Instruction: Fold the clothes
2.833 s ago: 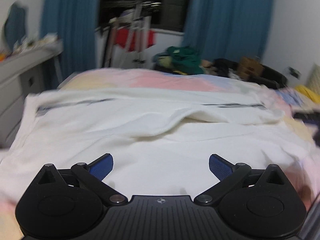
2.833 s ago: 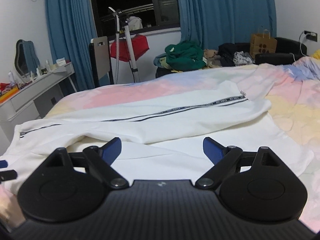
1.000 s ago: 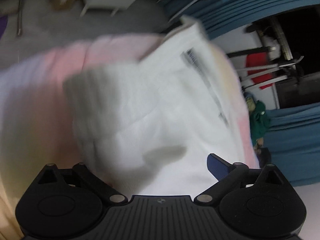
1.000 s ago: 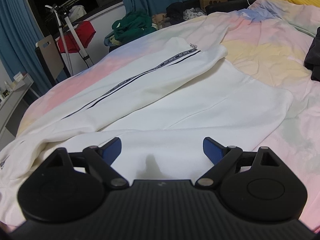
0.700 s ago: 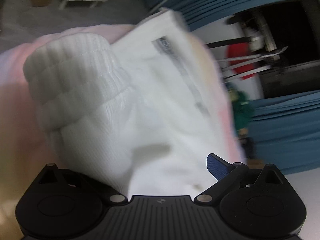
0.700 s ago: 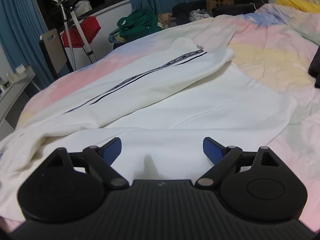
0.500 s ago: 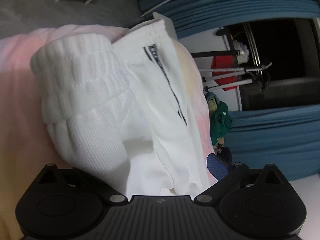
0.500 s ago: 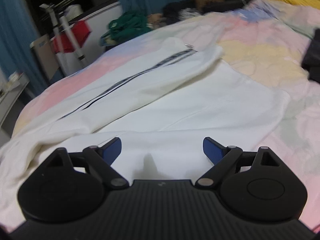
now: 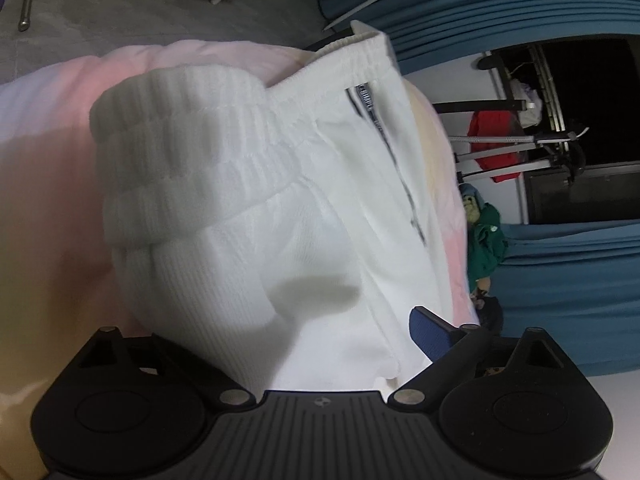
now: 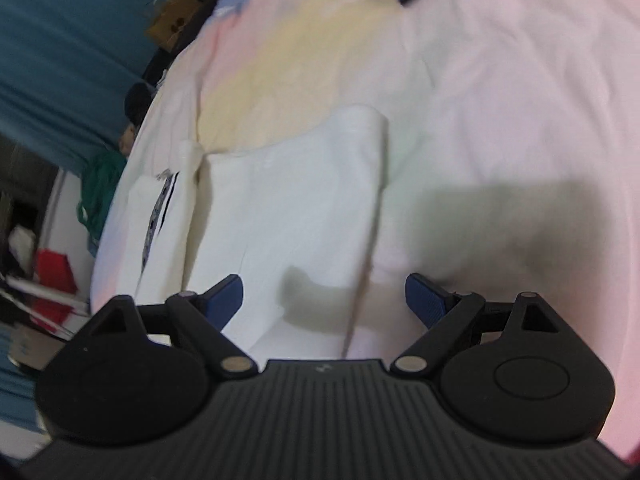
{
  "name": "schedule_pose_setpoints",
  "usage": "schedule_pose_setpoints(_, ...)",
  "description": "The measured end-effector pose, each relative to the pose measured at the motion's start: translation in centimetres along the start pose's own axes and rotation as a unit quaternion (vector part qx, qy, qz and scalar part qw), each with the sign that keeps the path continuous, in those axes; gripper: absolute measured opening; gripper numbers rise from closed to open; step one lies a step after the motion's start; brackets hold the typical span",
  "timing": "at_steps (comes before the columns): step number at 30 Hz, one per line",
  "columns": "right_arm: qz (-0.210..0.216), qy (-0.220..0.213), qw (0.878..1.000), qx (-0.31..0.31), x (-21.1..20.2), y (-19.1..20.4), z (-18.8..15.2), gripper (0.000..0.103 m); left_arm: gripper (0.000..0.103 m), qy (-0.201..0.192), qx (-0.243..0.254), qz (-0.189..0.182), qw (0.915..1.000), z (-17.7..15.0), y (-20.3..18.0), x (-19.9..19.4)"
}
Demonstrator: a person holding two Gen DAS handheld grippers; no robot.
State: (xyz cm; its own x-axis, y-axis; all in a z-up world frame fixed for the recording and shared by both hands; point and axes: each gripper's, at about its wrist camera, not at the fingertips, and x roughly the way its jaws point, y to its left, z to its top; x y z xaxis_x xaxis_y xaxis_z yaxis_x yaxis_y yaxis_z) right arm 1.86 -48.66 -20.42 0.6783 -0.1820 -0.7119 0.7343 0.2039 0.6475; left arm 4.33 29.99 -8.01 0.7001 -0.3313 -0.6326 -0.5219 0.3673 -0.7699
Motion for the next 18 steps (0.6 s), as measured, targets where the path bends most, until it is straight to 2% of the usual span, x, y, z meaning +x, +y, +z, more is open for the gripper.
schedule_pose_setpoints(2, 0.016, -0.001, 1.0, 0.024, 0.4, -0.7, 0.1, 0.092, 0.086, 0.002, -0.008, 0.008, 0.9999, 0.2, 0.5, 0.2)
schedule_pose_setpoints(4, 0.031, -0.014, 0.999, 0.02, 0.7, -0.4, 0.3, 0.089, 0.079, 0.002, -0.019, 0.011, 0.9998, 0.6, 1.4, 0.0)
schedule_pose_setpoints(5, 0.041, -0.021, 0.999, 0.016, 0.9, -0.2, 0.5, 0.072, 0.078, 0.0, -0.026, 0.009, 0.9996, 0.7, 1.6, 0.3)
schedule_pose_setpoints(6, 0.038, -0.022, 0.999, 0.01, 1.4, 0.1, 0.5, 0.065, 0.076, -0.002, -0.032, 0.008, 0.9995, 0.8, 1.8, 0.4)
schedule_pose_setpoints(7, 0.034, -0.023, 0.999, 0.004, 1.8, 0.4, 0.6, 0.062, 0.074, -0.004, -0.036, 0.008, 0.9993, 0.9, 1.9, 0.5)
schedule_pose_setpoints(8, 0.03, -0.024, 0.999, -0.001, 2.3, 0.6, 0.6, 0.046, 0.073, -0.007, -0.04, 0.008, 0.9991, 1.0, 2.0, 0.5)
schedule_pose_setpoints(9, 0.021, -0.024, 0.999, -0.009, 2.5, 0.8, 0.6, 0.023, 0.072, -0.01, -0.044, 0.008, 0.9989, 1.1, 2.1, 0.6)
schedule_pose_setpoints(11, 0.008, -0.027, 0.999, -0.023, 2.8, 1.1, 0.7, 0.012, 0.069, -0.016, -0.052, 0.007, 0.9985, 1.2, 2.3, 0.7)
schedule_pose_setpoints(15, 0.029, -0.057, 0.998, -0.024, 1.3, 1.4, 0.8, 0.006, 0.069, -0.029, -0.053, 0.005, 0.9982, 1.2, 2.4, -0.3)
schedule_pose_setpoints(17, 0.037, -0.08, 0.995, -0.036, 0.3, 1.8, 0.8, 0.006, 0.062, -0.033, -0.048, 0.005, 0.9983, 1.2, 2.4, -0.6)
schedule_pose_setpoints(18, 0.039, -0.084, 0.995, -0.041, 0.1, 1.9, 0.8, 0.006, 0.052, -0.031, -0.046, 0.006, 0.9984, 1.1, 2.3, -0.7)
